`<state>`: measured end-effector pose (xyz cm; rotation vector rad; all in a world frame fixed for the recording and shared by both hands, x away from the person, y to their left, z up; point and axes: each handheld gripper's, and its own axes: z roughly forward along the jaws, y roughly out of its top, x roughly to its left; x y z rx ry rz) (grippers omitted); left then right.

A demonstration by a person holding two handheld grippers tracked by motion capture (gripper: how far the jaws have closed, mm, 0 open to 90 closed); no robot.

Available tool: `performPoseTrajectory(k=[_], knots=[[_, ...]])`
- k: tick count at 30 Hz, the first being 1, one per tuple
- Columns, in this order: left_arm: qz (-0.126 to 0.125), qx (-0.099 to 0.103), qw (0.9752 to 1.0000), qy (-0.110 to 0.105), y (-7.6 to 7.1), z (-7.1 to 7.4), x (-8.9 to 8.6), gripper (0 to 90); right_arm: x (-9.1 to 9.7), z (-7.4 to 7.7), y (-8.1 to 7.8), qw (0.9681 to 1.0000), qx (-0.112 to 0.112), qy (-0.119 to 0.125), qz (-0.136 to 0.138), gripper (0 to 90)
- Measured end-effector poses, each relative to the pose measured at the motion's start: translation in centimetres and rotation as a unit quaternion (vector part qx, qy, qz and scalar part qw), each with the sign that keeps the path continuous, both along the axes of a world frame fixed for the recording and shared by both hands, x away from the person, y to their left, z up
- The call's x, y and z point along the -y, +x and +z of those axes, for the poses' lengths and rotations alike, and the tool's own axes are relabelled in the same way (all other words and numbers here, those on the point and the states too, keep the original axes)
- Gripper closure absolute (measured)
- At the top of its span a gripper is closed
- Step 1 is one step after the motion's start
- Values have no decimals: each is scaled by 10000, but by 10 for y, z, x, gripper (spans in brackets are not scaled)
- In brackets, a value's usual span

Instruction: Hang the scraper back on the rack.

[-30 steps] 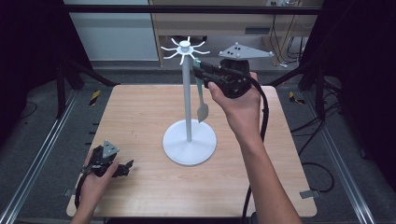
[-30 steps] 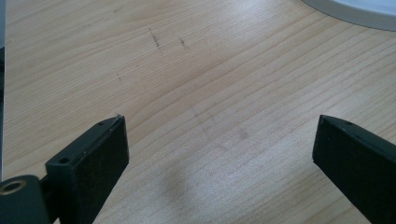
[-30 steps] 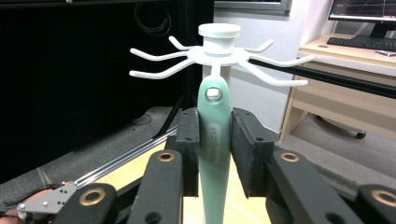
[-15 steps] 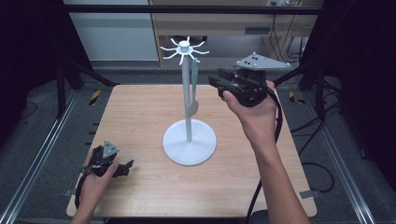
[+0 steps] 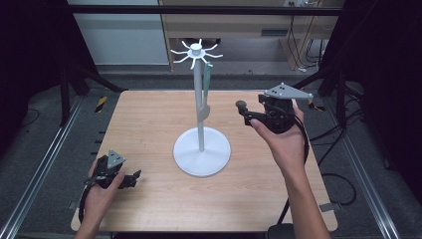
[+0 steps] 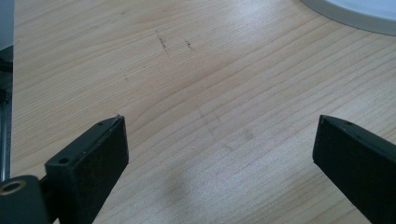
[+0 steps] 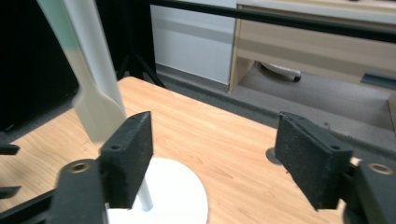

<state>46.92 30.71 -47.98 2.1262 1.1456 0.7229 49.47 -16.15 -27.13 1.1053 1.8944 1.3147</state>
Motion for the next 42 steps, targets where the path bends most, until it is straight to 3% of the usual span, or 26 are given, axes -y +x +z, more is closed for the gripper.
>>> performPoseTrajectory(k=[10,20,31,34,40,42], knots=[[-10,78,9999,-75,-1,2,-2,30,18,-33,3,9995,-128,-73,-287,125],[39,114,9999,-103,-1,3,-6,30,38,-79,-4,9979,-172,61,-621,82],[101,231,9996,-131,-1,4,-10,33,48,-135,-4,9947,-687,-26,-762,90],[96,243,9996,-134,-1,4,-9,33,51,-152,-3,9924,-799,-41,-930,106],[65,226,9996,-143,1,4,-6,32,59,-185,2,9856,-1283,-372,-1041,192],[48,226,9996,-151,1,4,-5,32,60,-189,1,9855,-1334,-352,-987,196]])
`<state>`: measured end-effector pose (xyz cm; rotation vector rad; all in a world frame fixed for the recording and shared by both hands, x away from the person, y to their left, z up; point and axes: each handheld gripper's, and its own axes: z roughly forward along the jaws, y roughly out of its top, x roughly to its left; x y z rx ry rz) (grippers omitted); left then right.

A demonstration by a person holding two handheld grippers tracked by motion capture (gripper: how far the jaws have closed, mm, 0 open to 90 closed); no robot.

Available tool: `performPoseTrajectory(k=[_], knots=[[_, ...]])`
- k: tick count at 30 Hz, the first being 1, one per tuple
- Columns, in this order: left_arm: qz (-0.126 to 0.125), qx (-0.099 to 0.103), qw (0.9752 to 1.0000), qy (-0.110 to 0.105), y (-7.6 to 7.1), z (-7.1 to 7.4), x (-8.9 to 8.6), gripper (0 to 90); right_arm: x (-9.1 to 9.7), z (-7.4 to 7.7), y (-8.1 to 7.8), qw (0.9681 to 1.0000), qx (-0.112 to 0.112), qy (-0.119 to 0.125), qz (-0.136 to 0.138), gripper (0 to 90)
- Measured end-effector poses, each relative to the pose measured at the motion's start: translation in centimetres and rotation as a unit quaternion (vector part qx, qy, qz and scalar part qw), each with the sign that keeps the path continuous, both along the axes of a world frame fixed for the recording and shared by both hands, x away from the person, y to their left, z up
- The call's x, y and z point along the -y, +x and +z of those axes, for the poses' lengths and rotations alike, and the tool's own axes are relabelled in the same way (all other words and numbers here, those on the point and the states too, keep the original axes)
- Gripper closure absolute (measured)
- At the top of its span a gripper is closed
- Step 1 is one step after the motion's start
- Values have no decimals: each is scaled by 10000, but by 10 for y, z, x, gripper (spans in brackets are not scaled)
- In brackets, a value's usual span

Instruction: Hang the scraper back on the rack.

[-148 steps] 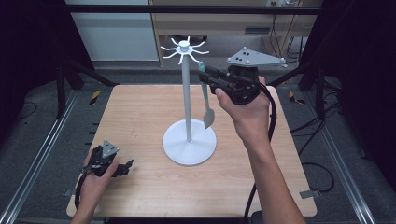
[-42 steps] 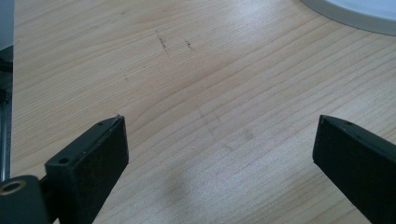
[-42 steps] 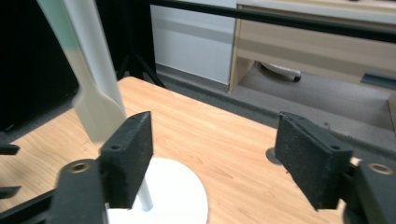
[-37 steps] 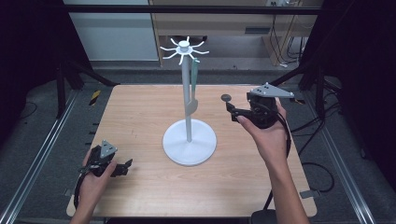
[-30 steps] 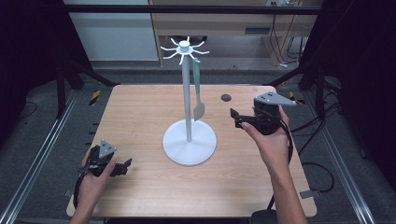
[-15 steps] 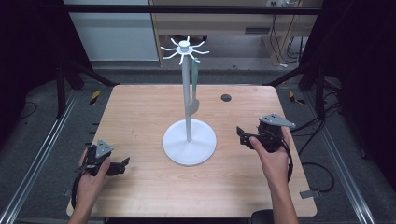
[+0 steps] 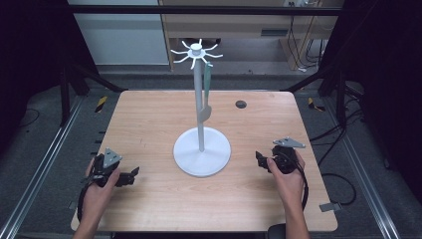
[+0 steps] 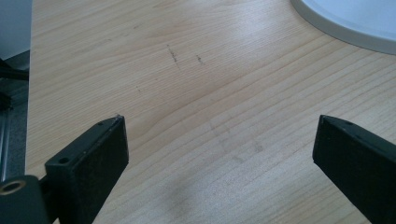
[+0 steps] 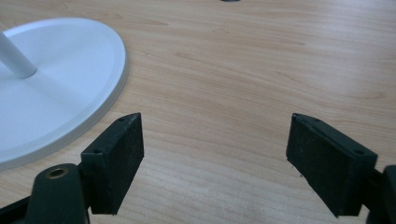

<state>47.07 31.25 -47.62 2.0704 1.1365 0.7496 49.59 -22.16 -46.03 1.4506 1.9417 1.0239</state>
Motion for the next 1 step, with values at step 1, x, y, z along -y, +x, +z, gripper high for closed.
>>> performPoseTrajectory(k=[1], knots=[[-17,-8,10000,19,0,0,0,32,0,-1,0,10000,5,-67,4,195]])
